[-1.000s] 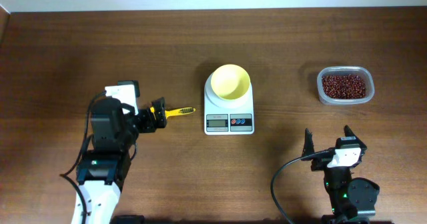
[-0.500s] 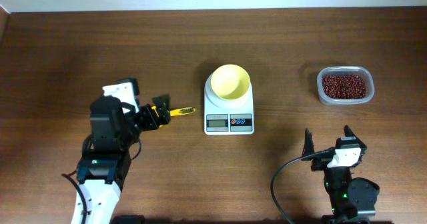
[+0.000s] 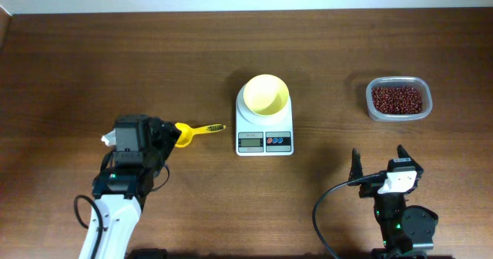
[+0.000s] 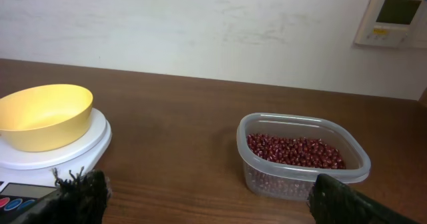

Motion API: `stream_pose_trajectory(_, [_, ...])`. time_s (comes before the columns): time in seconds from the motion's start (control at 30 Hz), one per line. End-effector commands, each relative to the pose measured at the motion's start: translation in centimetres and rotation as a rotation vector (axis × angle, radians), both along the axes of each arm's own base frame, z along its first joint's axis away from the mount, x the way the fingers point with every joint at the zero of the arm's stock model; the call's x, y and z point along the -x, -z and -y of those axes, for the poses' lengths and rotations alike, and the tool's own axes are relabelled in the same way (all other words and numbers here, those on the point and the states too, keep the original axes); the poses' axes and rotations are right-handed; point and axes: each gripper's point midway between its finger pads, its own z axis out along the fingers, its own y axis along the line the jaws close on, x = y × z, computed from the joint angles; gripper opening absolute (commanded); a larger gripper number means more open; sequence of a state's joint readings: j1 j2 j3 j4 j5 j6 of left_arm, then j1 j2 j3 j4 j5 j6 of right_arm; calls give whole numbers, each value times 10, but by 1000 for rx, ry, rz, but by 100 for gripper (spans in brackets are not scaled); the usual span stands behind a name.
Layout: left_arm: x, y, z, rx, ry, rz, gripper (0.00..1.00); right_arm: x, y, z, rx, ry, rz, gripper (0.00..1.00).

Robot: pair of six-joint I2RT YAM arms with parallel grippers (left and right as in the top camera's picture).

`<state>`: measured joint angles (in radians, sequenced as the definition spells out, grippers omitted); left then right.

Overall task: Scoop item into bowl and weigh 50g on scale
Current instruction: 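Close the left gripper on the yellow scoop and lift it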

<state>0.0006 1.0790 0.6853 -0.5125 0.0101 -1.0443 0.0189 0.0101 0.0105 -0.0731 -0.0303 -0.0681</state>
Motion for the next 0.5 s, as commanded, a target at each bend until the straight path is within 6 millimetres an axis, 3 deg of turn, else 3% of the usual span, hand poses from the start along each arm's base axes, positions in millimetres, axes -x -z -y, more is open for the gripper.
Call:
stream_pose_trajectory(0.0, [-3,-28,-16,-51,-80,-5,84,0,2,2,3,7,-4,99])
stream_pose_trajectory(0.13, [7,-65,-37,-175,-122,-73,91,0,2,2,3,7,-4,99])
stream_pose_trajectory(0.23, [2,-80,-38,-181,-123,-97,96,0,2,2,3,7,-4,99])
stream_pose_trajectory(0.33, [-10,-80,-38,-180,-125,-85,99,0,2,2,3,7,-4,99])
stream_pose_trajectory(0.47, [-21,-66,-38,-182,-122,-117,99,0,2,2,3,7,-4,99])
